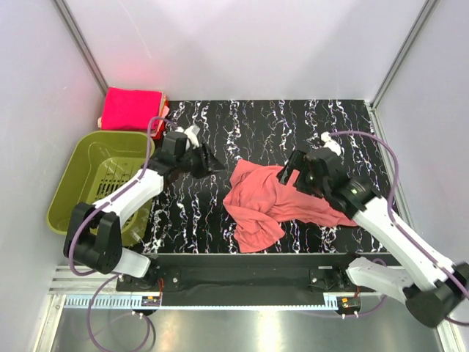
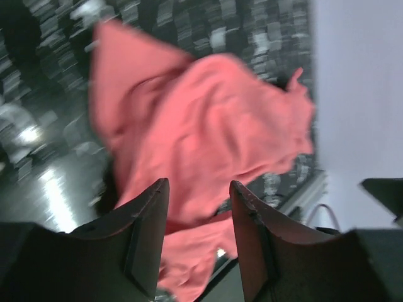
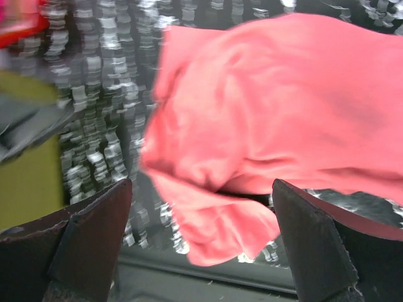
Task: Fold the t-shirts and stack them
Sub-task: Move the tshirt to the center of the board, then flatten the tshirt out
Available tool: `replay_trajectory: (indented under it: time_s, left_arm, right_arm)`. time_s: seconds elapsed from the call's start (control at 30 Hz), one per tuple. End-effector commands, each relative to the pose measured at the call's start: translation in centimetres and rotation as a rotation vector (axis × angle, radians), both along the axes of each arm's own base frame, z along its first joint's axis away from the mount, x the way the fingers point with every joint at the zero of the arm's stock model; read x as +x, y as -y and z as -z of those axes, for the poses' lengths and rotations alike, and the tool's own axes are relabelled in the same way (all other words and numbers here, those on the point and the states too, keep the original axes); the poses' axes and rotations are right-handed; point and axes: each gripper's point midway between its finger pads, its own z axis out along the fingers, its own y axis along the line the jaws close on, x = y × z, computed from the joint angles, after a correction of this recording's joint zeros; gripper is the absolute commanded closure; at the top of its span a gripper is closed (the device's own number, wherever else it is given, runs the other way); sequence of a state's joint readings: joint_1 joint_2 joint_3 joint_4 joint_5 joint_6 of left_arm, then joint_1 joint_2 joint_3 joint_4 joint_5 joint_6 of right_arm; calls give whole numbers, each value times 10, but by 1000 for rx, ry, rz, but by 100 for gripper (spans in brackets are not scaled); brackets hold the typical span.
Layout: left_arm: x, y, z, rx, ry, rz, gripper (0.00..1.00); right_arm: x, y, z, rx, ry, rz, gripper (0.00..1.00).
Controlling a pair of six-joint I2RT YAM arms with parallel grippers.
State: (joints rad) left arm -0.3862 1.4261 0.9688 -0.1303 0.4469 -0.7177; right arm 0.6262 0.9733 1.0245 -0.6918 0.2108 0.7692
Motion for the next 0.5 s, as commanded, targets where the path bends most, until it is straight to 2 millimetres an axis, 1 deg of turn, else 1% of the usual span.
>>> replay_trajectory:
  time_s: [0.0,0.03,0.07,0.1,0.2,0.23,0.3,0.33,0.37,0.4,0.43,0.47]
  left_arm:
    - [-2,-39,15,102,-5,-85,52]
    - [-3,-54,24,131,-25,-121,52]
    - [-6,-68,36,188,-56,-167,52]
    - [-9,-83,41,218,-57,-200,52]
    - [-16,-111,56,267,-94,-282,51]
    - [-14,-124,52,260,-90,-326,52]
    - [-14,-139,52,273,-84,-371,52]
    - [-14,-155,47,320,-60,-432,52]
    - [-13,-162,42,346,-32,-459,52]
    - [-13,-170,40,373,-12,-486,51]
    - [-12,-185,32,412,27,-558,51]
    - [-11,-190,28,425,44,-578,50]
  right_arm:
    - [27,19,21,-81,-32,95,0]
    - [35,36,32,-89,-72,156,0]
    - [37,44,36,-76,-94,193,1]
    - [41,59,43,-42,-130,263,0]
    - [44,81,56,3,-174,383,0]
    - [48,97,60,10,-190,452,0]
    - [53,115,66,39,-211,568,0]
    - [58,122,74,38,-237,606,0]
    - [64,135,76,47,-248,661,0]
    - [73,140,73,58,-250,689,0]
    - [78,145,86,41,-297,716,0]
    - [83,154,91,51,-321,755,0]
